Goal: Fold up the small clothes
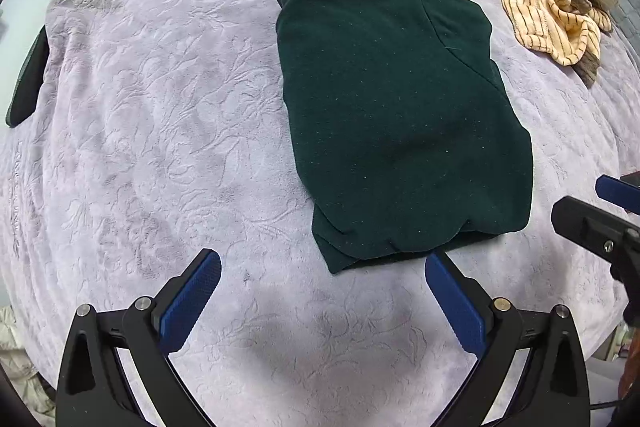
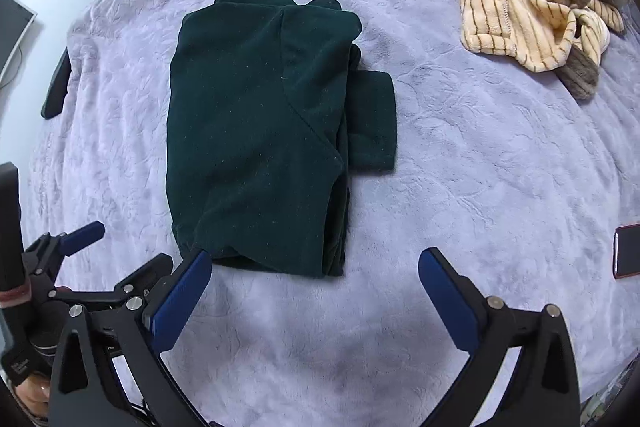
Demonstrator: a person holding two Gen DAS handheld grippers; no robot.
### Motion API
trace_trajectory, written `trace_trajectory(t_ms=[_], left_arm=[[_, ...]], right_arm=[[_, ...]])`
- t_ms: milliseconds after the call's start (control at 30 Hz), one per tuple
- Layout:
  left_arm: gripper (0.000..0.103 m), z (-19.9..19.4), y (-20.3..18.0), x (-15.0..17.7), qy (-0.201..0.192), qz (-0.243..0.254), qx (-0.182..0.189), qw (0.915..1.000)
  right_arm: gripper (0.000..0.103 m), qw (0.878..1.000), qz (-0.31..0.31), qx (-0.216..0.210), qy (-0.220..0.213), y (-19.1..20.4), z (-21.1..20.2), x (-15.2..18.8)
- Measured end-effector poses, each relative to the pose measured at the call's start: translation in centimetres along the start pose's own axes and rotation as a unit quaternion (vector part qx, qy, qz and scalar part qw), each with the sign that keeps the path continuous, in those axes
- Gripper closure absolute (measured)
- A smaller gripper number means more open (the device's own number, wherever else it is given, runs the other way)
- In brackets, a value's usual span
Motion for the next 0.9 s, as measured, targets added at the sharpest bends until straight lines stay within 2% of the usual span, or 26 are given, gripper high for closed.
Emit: trace_trajectory(t_ms=[333, 667, 900], left_arm=[[0.000, -1.7, 1.4, -0.4, -0.025, -0.026, -0.006, 0.9993], [0.000, -3.4, 1.9, 0.8, -0.025, -0.019, -0.034, 0.9989], [0.000, -4.7, 2.1, 1.7, -0.032, -0.017, -0.032, 0.9988]], right_arm=[[0.000, 1.000, -0.006, 0.013, -0.001, 1.0, -1.3, 1.1], [0.000, 1.000, -0.005, 0.026, -0.005, 2.0, -2.8, 2.6], [0.000, 0.999, -0.001, 0.038, -0.012, 2.3, -4.0, 3.1]])
Point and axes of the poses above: each gripper's, at about its wrist camera, not at the fingertips, and z roughly the way its jaws point, y to its left, x to its underside, the point moved 2 cm from there along z, roughly the way its jaws point, and after that the axes turned 1 degree about z, right-handed, at the moved point
